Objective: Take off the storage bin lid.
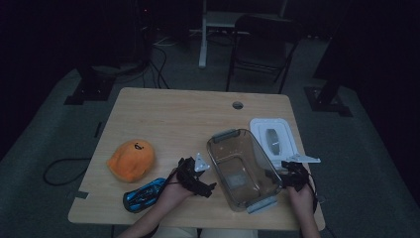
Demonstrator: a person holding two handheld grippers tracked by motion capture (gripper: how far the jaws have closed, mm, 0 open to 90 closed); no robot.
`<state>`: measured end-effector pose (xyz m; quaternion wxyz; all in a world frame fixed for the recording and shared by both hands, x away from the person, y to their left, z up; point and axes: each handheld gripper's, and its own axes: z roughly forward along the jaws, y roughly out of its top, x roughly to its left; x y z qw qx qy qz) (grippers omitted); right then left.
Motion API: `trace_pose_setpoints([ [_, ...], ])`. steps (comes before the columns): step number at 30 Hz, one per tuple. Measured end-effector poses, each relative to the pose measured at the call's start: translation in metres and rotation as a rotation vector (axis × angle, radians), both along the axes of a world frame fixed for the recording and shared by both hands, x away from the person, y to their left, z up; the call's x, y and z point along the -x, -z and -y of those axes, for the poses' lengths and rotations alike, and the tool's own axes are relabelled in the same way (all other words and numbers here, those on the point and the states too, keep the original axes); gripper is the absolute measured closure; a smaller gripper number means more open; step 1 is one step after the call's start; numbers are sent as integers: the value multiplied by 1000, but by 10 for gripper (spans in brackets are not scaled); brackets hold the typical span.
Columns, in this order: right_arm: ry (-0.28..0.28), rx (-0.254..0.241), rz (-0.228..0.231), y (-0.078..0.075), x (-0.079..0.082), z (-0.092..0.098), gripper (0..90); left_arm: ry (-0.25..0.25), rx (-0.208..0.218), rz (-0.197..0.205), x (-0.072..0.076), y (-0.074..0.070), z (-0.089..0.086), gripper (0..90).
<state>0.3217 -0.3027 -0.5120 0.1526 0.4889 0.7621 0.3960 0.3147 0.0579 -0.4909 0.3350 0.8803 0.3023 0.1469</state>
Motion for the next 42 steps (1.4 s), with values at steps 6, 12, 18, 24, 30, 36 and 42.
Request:
trace_pose_setpoints([
  [6, -54, 8, 0, 0, 1, -8, 144, -2, -18, 5, -6, -2, 0, 4],
  [12, -108, 14, -17, 0, 5, -19, 146, 7, -67, -1, -12, -2, -5, 4],
  [18, -128, 10, -12, -2, 14, -29, 158, -4, -114, 17, -24, -9, -12, 4],
  [24, -171, 13, -2, -4, 23, -43, 158, -24, -150, 37, -36, -13, -21, 4],
  [30, -193, 4, 31, -5, 30, -56, 158, -42, -137, 30, -47, -13, -32, 4],
  [36, -218, -23, 26, -3, 31, -63, 158, -50, -134, 12, -54, -12, -41, 4],
  [42, -242, -25, 43, -2, 33, -73, 158, -71, -151, 12, -54, -17, -51, 4],
])
